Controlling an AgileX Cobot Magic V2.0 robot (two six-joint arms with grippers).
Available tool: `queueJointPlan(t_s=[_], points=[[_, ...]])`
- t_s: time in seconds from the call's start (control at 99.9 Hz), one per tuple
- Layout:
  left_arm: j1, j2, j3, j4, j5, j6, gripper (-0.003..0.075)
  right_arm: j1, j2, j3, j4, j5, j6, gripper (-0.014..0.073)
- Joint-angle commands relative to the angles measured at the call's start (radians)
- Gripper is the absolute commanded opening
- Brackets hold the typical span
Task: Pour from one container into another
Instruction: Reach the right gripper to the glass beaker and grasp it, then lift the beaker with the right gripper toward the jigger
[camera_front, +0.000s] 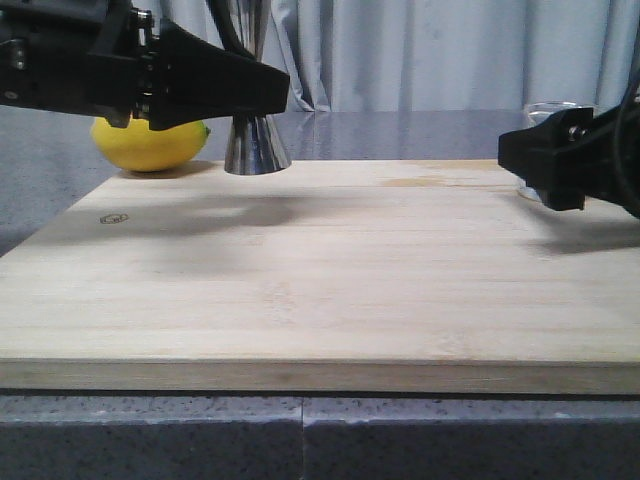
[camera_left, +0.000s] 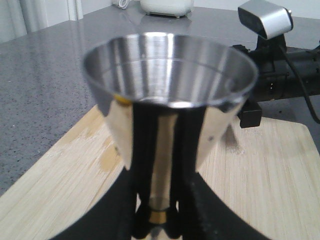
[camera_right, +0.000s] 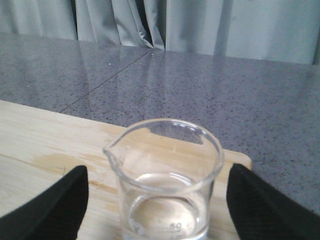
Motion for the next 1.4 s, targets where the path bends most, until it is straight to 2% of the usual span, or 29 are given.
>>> queueJointPlan(t_s=[0.0,0.51,0.711,1.161,1.391], points=[[-0.009,-0.045,-0.029,-0.08,0.117,-0.012,-0.0018,0.002,-0.017,-0.029,-0.009,-0.092,0.0,0.0499],[-0.009,-0.045,-0.029,-0.078,0.117,-0.012,-0.0018,0.002,0.049,-0.053,-0.009,-0.113,0.0,0.0496],[-0.009,-0.045,-0.029,-0.078,0.117,-0.012,-0.0018,0.002,0.063,-0.053,-0.009,-0.154,0.0,0.0409],[-0.009,-0.045,-0.029,-0.078,0.117,-0.012,-0.0019,0.002,0.063,-0.051,-0.009,-0.154,0.0,0.0396],[-0.009,-0.045,-0.029,-0.078,0.117,-0.012,-0.0019,0.002,0.065,-0.051,-0.009,-0.154,0.0,0.029]])
